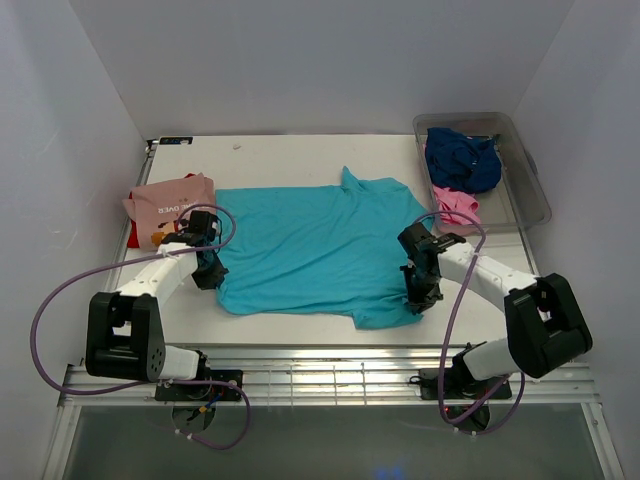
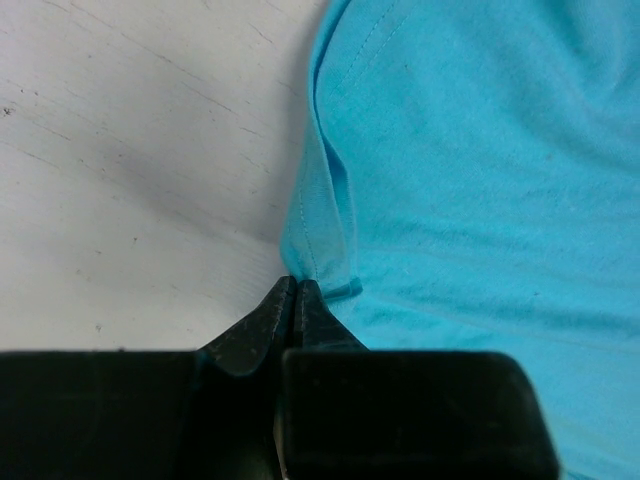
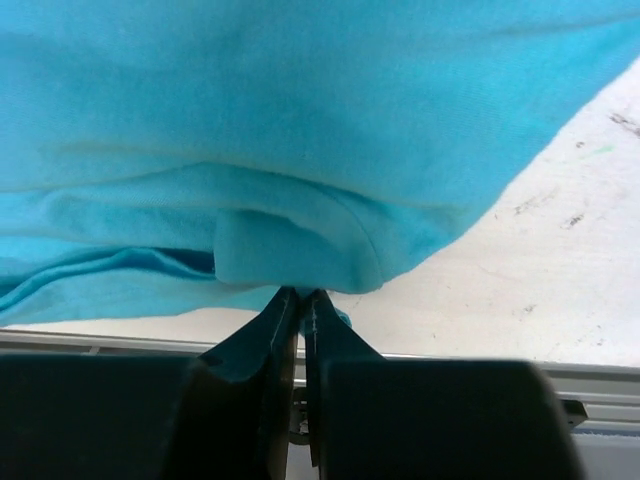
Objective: Fold and stack the t-shirts
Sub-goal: Grap the side of the flattened tshirt closest away from the robot with both arms
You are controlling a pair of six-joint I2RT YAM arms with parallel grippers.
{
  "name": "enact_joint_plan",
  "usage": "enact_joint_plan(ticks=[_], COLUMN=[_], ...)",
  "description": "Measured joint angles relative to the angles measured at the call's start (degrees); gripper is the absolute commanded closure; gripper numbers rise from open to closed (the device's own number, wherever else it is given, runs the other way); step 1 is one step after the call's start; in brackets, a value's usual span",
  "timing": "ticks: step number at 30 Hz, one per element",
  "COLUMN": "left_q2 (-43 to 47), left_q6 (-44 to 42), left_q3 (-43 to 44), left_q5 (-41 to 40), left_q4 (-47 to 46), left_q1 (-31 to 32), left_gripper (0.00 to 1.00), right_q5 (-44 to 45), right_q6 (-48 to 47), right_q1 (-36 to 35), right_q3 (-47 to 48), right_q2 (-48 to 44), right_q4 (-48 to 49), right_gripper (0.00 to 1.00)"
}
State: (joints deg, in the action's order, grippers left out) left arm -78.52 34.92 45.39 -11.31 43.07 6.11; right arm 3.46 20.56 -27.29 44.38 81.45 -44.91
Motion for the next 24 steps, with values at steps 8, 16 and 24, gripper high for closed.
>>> enact_joint_plan(ticks=[8,16,24], left_q2=[0.33,1.92,3.58], left_q6=[-0.24,-0.44,-0.09], left_q3=[1.46,2.62,3.5], left_q5=[0.55,1.75,1.92], left_q4=[0.72,2.69,5.05], left_q1=[0.0,0.0,0.0], left_gripper=[1.0,1.0,1.0], right_q5=[0.81,0.2,0.5], right_q6=[0.24,1.2,2.38], right_q1=[-2.08,-4.33,-6.23], right_q3=[4.94,5.86,13.14], right_q2=[-6.25,-9.07,-9.97], right_q4=[-5.95,-11.37,-17.62], right_gripper=[0.91,0.91,0.89])
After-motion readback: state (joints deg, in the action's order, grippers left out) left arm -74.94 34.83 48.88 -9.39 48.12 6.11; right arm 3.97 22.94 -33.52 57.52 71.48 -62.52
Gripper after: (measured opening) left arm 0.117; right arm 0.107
